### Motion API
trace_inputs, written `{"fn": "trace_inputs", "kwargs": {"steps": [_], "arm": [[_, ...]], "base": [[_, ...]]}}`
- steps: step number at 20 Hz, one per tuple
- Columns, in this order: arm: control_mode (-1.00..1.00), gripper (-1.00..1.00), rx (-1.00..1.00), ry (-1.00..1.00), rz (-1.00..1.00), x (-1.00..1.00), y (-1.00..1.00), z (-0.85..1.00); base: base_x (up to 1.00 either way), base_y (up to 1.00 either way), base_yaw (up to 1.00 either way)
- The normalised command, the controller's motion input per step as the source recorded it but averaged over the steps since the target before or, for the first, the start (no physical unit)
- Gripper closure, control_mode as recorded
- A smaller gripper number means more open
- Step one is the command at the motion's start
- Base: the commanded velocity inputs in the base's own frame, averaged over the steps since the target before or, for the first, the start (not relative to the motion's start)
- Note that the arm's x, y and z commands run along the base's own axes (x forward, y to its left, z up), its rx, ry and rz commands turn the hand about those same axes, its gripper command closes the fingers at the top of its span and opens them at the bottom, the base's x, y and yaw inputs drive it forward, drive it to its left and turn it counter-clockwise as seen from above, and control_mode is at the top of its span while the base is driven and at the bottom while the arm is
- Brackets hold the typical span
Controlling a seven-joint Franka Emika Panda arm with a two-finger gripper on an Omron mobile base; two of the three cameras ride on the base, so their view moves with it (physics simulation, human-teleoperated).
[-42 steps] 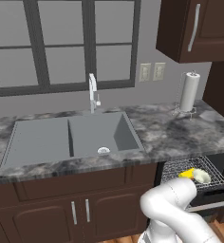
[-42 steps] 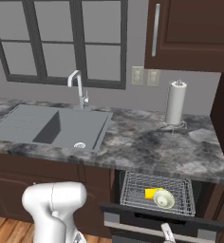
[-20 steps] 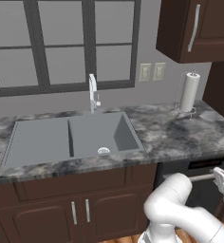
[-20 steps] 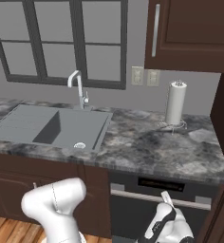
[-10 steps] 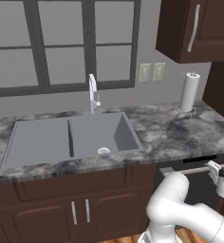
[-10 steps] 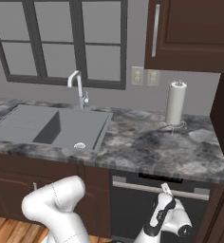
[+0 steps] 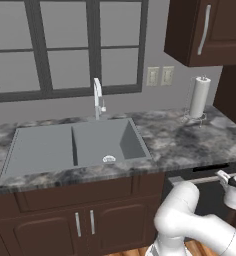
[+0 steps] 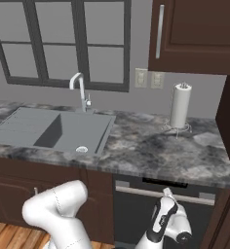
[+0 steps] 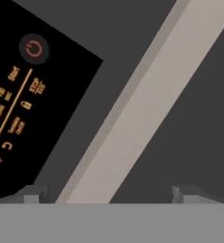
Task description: Pick up the cup and bowl from the counter, place them in the dishwasher, and close the dishwasher door.
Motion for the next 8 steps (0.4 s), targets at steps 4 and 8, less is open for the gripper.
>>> {"fn": "trace_inputs", "kwargs": {"steps": [4, 8], "arm": [[-1.0, -1.0, 0.0, 0.0, 0.0, 0.84, -0.05, -0.61], [-1.0, -1.0, 0.01, 0.05, 0.0, 0.94, -0.06, -0.48]], "base": [[0.0, 0.0, 0.0], [0.0, 0.0, 0.0]]}}
